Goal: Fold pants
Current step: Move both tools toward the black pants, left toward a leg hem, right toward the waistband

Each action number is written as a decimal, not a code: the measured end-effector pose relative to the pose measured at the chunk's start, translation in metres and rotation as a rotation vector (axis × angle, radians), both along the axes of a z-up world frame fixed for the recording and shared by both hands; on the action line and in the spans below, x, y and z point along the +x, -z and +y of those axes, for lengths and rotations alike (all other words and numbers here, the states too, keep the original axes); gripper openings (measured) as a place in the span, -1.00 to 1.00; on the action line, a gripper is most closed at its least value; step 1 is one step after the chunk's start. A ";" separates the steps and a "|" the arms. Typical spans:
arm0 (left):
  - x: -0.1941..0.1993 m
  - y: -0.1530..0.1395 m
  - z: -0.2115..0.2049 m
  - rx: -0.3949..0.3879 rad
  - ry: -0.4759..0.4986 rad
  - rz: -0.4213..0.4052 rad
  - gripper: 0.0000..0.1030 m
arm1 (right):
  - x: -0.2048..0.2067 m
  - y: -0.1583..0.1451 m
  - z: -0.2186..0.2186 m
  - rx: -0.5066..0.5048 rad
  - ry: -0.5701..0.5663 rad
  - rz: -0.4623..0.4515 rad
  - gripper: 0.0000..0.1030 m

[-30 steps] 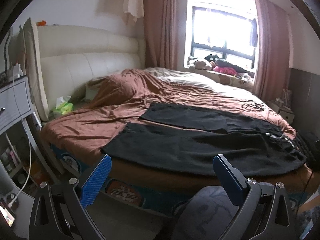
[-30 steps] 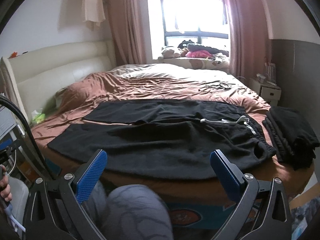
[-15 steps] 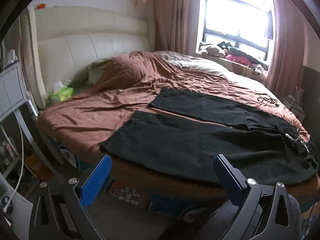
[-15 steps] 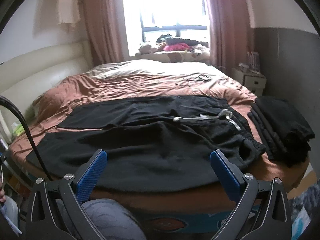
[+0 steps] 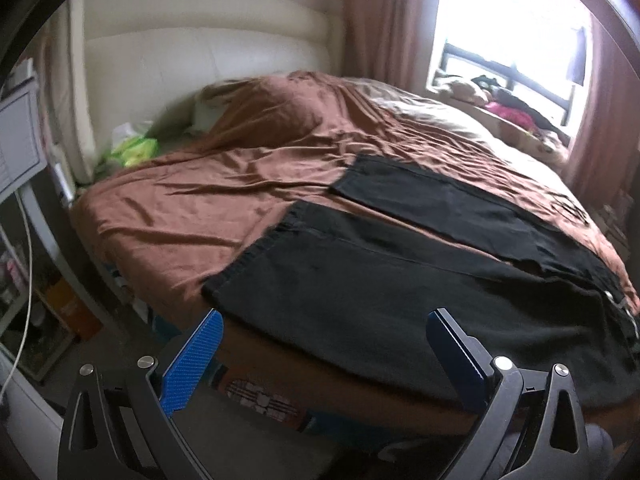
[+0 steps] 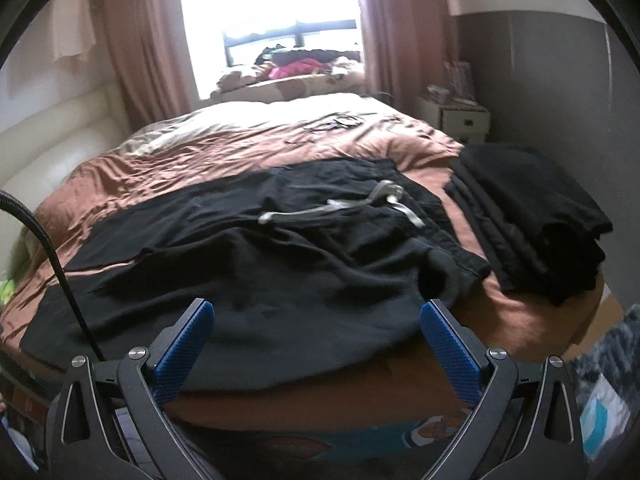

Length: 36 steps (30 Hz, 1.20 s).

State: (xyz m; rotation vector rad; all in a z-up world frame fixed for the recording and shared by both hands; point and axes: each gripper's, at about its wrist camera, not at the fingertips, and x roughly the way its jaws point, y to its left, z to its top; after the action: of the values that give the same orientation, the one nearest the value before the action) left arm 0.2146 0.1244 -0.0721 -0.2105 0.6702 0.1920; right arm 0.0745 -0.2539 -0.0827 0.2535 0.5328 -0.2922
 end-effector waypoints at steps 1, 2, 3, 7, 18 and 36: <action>0.003 0.002 0.004 -0.016 -0.003 0.002 0.99 | 0.000 0.000 -0.003 0.007 0.008 0.005 1.00; 0.007 0.006 0.009 -0.033 -0.008 0.010 0.99 | 0.001 0.002 -0.006 0.017 0.017 0.012 1.00; 0.009 0.009 0.012 -0.036 -0.018 0.018 0.99 | 0.001 0.004 -0.009 0.025 0.021 0.020 1.00; 0.016 0.019 0.023 -0.058 -0.021 0.032 0.94 | 0.003 0.013 -0.021 0.042 0.069 0.059 0.98; 0.034 0.059 0.052 -0.255 -0.036 0.073 0.67 | 0.007 0.031 -0.049 0.153 0.121 0.099 0.67; 0.066 0.093 0.084 -0.407 -0.141 0.072 -0.03 | 0.040 0.055 -0.070 0.193 0.225 0.156 0.67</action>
State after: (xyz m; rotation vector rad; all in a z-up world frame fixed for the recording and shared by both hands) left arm 0.2809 0.2087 -0.1653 -0.6447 0.7627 0.1979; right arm 0.1141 -0.3236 -0.1382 0.4824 0.6889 -0.4826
